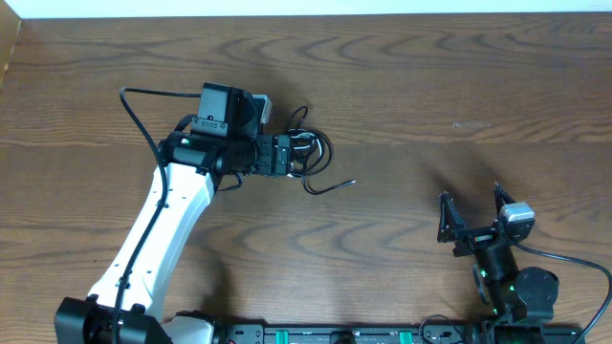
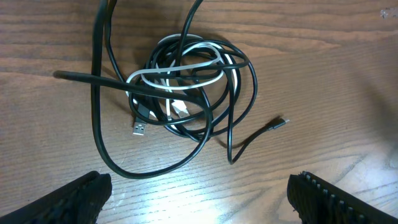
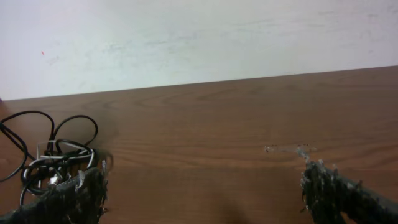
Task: Untangle cables
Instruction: 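Close the left gripper on a black cable loop and lift it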
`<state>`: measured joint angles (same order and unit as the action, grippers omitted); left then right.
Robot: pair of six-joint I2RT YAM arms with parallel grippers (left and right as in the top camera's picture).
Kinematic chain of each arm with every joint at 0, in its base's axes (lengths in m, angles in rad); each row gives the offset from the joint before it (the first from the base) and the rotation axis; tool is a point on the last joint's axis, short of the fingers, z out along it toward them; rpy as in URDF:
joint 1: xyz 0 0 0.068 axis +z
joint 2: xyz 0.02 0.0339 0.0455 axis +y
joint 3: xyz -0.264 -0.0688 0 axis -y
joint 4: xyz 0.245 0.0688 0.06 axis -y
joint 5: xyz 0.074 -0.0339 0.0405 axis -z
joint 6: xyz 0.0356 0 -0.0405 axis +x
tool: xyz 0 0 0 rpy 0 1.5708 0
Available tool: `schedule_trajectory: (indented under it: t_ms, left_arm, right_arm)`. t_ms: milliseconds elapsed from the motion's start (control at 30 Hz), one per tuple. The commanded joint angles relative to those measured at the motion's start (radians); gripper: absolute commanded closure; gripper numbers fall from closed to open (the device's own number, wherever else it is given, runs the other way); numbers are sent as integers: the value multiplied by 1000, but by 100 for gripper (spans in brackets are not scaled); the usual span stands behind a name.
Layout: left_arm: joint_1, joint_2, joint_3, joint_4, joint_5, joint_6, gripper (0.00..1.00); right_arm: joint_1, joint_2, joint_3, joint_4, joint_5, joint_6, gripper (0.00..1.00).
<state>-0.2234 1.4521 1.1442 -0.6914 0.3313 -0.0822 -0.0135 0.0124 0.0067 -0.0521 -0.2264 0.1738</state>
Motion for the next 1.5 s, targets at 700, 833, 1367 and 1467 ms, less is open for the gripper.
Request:
schedule_trajectory:
  t_ms: [700,833,1367,1467]
  left_arm:
    - [2,0,25,20,-2,-8,4]
    - [2,0,25,21,-2,-8,4]
    - [2,0,25,32,-2,-8,4]
    - [2,0,25,43,-2,-8,4]
  right_arm:
    - [4,-6,-1,-5,11,-14,1]
    - [4,-6,-1,-5,11,-14,1]
    - [4,-6,-1,-5,11,-14,1]
    - [4,-6,-1,-5,11,-14,1]
